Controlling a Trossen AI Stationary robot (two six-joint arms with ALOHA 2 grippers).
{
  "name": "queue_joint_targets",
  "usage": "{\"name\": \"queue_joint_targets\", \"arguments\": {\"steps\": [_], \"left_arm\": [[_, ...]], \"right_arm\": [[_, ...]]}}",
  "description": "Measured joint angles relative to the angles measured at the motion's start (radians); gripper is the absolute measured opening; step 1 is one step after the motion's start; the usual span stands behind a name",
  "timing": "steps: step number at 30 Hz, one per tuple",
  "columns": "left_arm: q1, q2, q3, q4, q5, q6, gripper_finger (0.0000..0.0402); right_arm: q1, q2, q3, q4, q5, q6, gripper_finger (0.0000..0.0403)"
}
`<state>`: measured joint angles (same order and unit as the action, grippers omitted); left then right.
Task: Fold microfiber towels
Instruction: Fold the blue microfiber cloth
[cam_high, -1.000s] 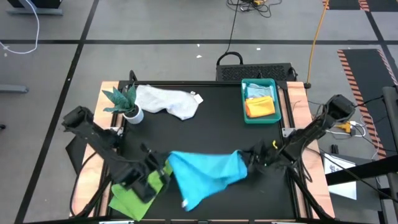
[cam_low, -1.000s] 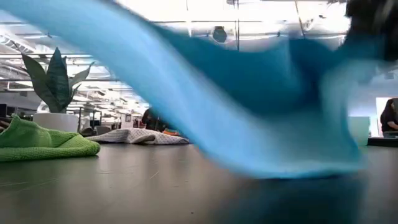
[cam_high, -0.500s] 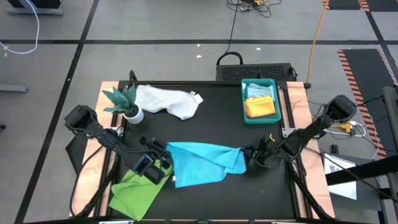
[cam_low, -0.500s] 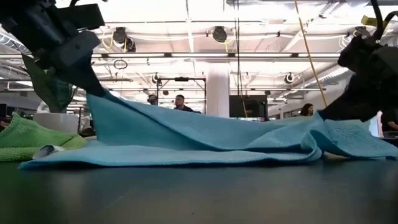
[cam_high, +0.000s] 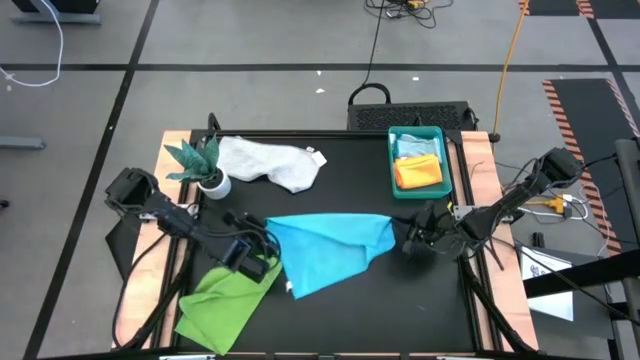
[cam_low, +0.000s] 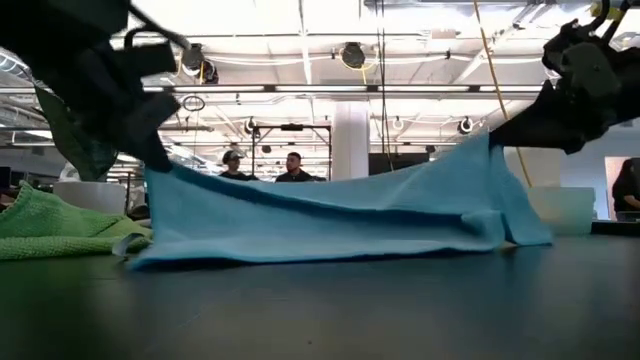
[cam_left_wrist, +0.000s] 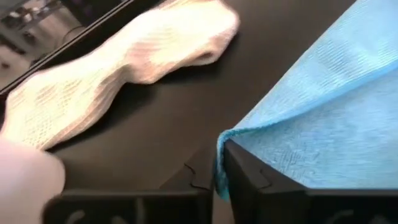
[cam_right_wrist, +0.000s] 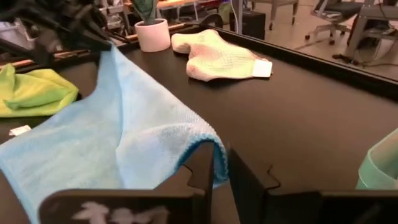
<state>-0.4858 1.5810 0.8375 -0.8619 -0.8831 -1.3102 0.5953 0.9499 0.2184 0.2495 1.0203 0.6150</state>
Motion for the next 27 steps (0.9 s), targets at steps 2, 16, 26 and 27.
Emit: {"name": "queue_joint_targets", "arguments": {"steps": [2, 16, 26, 27], "left_arm": [[0.019, -0.001, -0.024, -0.001, 0.026, -0.013, 0.0065], [0.05, -0.078, -0.03, -0.115, 0.09, -0.052, 0.0162], [0.003, -0.013, -0.061, 0.68, 0.271, 0.541, 0.01], [0.004, 0.012, -0.061, 0.738, 0.295, 0.576, 0.0093]], "right_arm": [[0.001, -0.002, 0.0, -0.006, -0.004, 0.0, 0.0022], [-0.046, -0.012, 0.001, -0.046, -0.381, 0.074, 0.0], [-0.095, 0.368, 0.093, 0.177, -0.525, 0.099, 0.0], [-0.112, 0.403, 0.11, 0.159, -0.526, 0.116, 0.0]]}}
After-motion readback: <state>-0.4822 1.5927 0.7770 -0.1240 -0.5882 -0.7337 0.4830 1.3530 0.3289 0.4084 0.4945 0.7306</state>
